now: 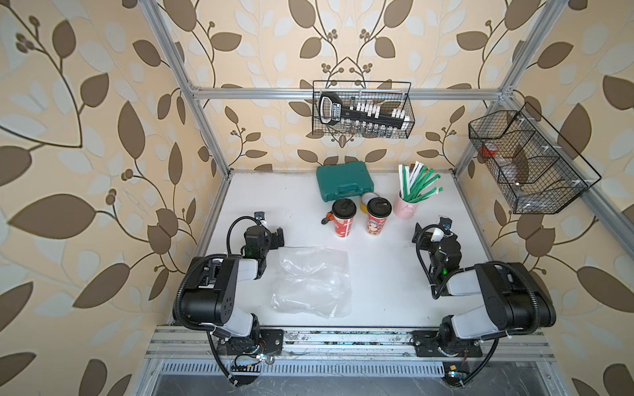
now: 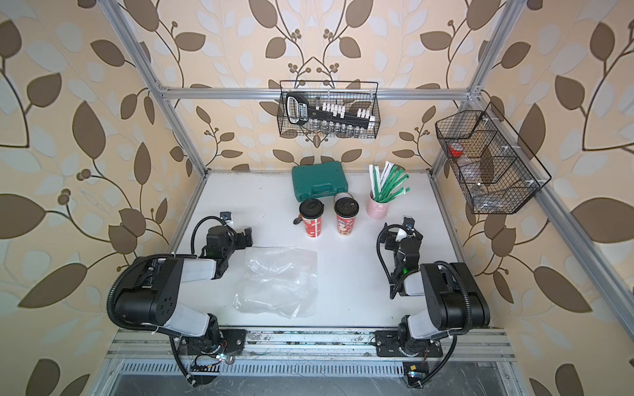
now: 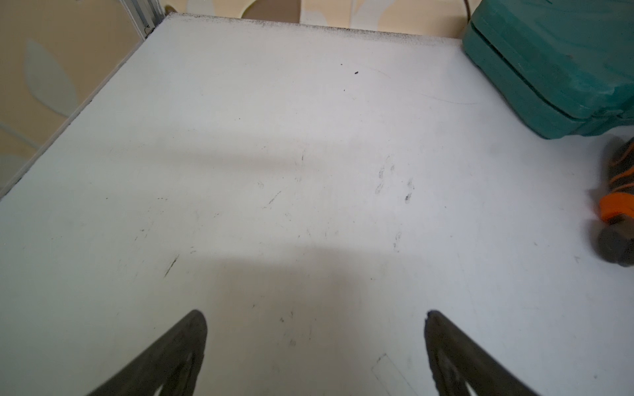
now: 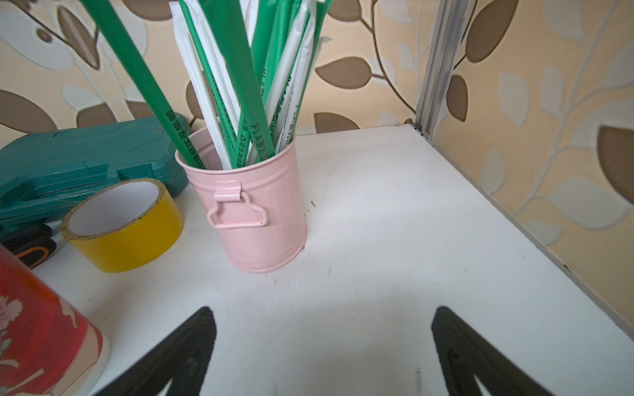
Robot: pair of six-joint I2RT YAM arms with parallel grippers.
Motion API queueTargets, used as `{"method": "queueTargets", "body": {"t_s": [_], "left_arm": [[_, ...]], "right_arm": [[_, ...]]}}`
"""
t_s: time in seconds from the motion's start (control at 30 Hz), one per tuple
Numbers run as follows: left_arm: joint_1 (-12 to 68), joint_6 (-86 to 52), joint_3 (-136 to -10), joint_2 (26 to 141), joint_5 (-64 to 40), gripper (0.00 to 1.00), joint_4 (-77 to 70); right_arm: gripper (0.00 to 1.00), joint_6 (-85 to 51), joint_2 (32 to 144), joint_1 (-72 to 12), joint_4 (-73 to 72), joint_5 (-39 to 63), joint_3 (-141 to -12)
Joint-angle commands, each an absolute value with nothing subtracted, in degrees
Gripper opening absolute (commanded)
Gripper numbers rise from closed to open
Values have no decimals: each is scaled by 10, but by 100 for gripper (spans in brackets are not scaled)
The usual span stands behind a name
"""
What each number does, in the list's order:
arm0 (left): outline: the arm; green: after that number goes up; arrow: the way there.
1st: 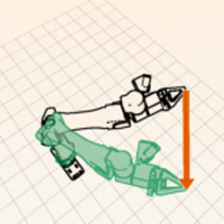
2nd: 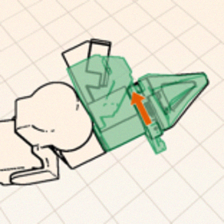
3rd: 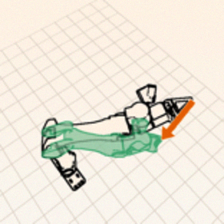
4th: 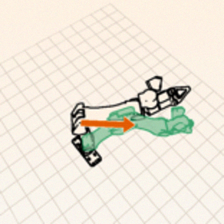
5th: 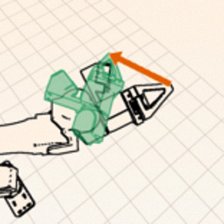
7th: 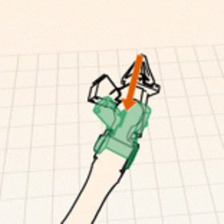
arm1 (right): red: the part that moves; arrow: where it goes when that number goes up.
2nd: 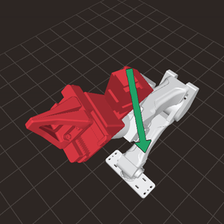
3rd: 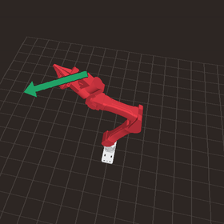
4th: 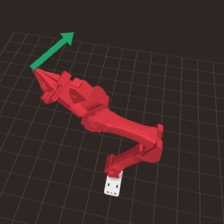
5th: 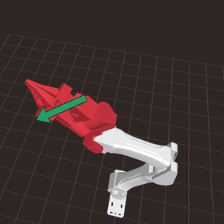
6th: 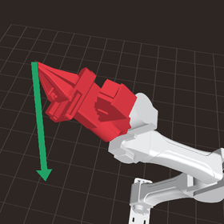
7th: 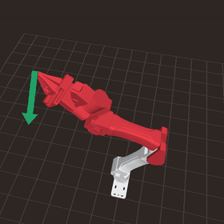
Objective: Pack milk tea into plastic carrier bags
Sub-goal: Adjust the plastic carrier bag at the center of the board.
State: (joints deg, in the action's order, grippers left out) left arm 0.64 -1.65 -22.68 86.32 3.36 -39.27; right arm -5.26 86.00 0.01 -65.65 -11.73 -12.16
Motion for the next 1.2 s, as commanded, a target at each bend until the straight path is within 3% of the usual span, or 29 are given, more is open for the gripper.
{"method": "queueTargets", "body": {"t_s": [0.0, 0.23, 0.3, 0.37, 0.43, 0.53, 0.63, 0.67, 0.73, 0.8, 0.97, 1.17], "left_arm": [[4, -11, -225, 857, 26, 99, -417], [5, -3, -229, 850, 29, 99, -424], [27, -8, -306, 791, 83, 99, -243], [67, -61, -392, 734, 229, 99, -75], [93, -112, -444, 671, 279, 99, 46], [97, -239, -494, 562, 216, 99, 195], [91, -450, -512, 472, 182, 99, 370], [76, -431, -504, 450, 91, 99, 368], [70, -417, -480, 432, -84, 99, 348], [90, -438, -464, 434, -156, 99, 374], [310, -485, -503, 431, 20, 99, 546], [541, -593, -558, 564, 119, 99, 574]], "right_arm": [[99, -48, 856, -1, -665, -110, -125], [99, -45, 851, -3, -675, -109, -122], [100, -44, 803, -8, -592, -124, -147], [99, -78, 731, -8, -395, -137, -217], [100, -95, 679, -9, -312, -116, -242], [100, -159, 571, -8, -256, -80, -226], [99, -350, 448, -7, -142, -87, -208], [100, -406, 410, -6, -99, -72, -203], [99, -410, 360, -6, -115, 68, -182], [99, -431, 335, -11, -94, 150, -179], [100, -417, 316, -15, 90, 165, -216], [99, -448, 336, -15, 33, 232, -180]]}}
